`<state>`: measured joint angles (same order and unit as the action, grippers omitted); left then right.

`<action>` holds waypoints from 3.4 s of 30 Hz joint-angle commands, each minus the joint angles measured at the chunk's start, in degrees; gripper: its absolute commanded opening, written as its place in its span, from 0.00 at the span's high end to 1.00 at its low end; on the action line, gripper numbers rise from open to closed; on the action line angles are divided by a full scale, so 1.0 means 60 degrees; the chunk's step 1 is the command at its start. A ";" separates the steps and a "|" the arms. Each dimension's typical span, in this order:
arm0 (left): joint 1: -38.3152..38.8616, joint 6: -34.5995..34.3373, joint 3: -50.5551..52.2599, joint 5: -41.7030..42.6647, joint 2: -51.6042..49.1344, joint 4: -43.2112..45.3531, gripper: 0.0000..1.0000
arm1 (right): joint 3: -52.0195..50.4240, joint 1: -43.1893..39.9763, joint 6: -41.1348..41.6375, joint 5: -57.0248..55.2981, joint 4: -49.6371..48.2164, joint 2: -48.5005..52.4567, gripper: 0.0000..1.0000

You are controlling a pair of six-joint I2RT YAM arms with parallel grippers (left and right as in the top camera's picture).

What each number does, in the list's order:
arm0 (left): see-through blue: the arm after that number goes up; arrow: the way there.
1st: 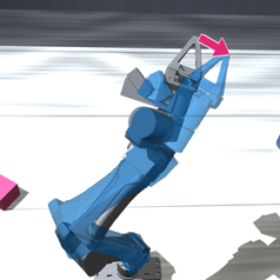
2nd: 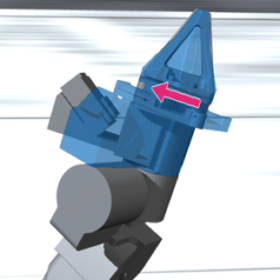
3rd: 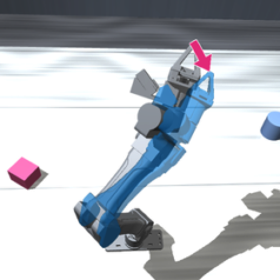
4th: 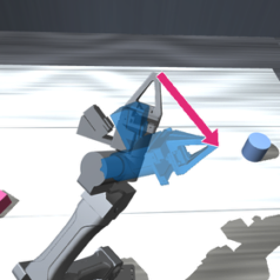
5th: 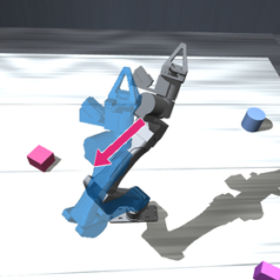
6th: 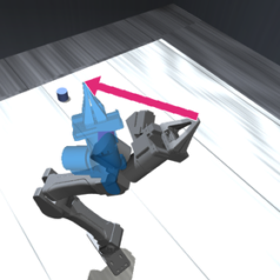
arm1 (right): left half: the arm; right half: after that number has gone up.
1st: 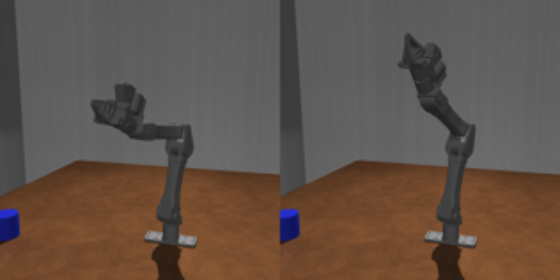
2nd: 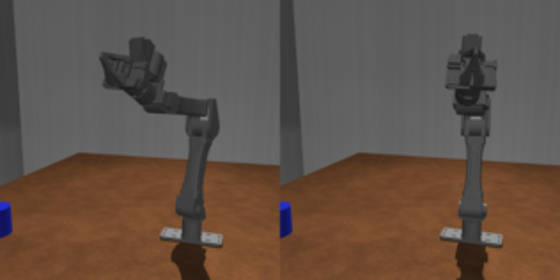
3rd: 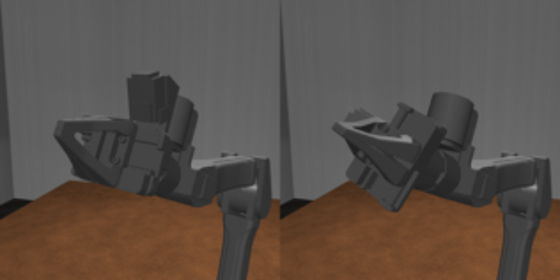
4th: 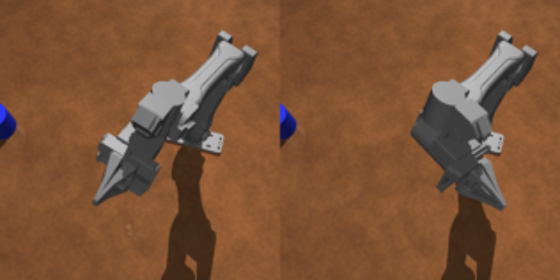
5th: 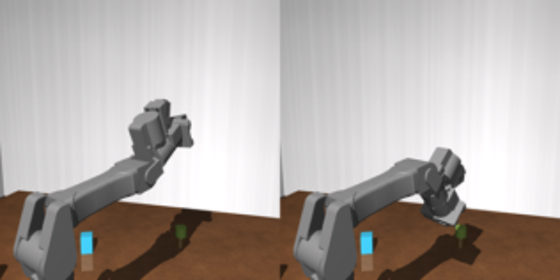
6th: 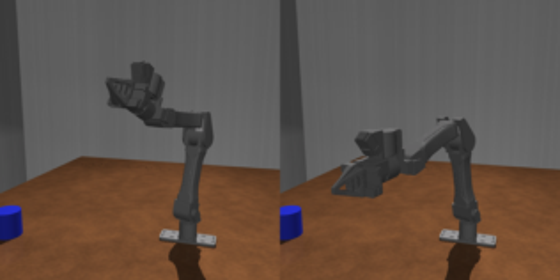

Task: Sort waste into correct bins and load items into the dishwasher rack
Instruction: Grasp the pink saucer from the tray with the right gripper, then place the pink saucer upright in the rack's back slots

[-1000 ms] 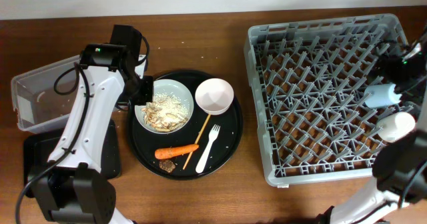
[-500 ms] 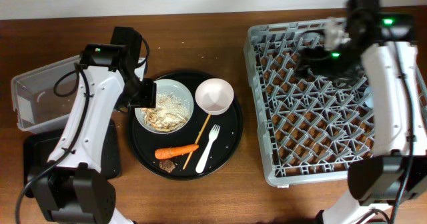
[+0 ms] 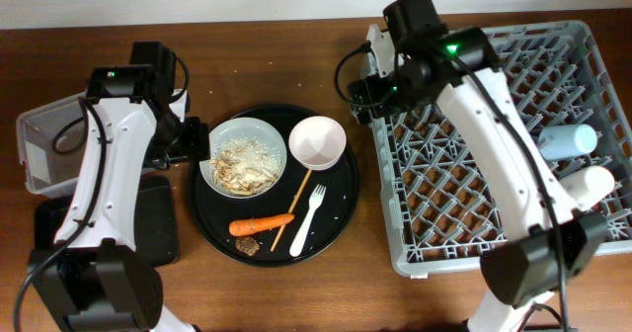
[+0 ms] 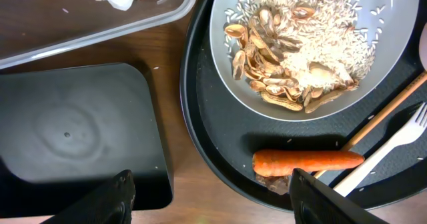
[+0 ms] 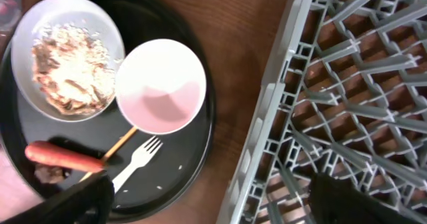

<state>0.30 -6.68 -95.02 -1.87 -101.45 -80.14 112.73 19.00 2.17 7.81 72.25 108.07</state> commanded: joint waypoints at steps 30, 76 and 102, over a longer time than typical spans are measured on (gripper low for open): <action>-0.0033 -0.0025 -0.0062 0.0175 0.0251 0.0084 0.21 | 0.0153 0.1137 0.0973 -0.0656 -0.0922 0.3872 0.96; -0.0033 -0.0025 -0.0062 0.0641 0.0251 0.0204 0.21 | 0.0484 -0.1730 0.4044 -1.2724 -0.0339 0.4233 0.96; 0.0036 -0.0025 -0.0062 0.0685 0.0251 0.0157 0.20 | 0.0193 -0.2310 0.0656 -0.0131 0.2535 -0.0623 0.01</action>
<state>0.30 -6.72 -95.02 1.54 -101.45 -78.72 113.82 3.81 13.19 -3.62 85.95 104.09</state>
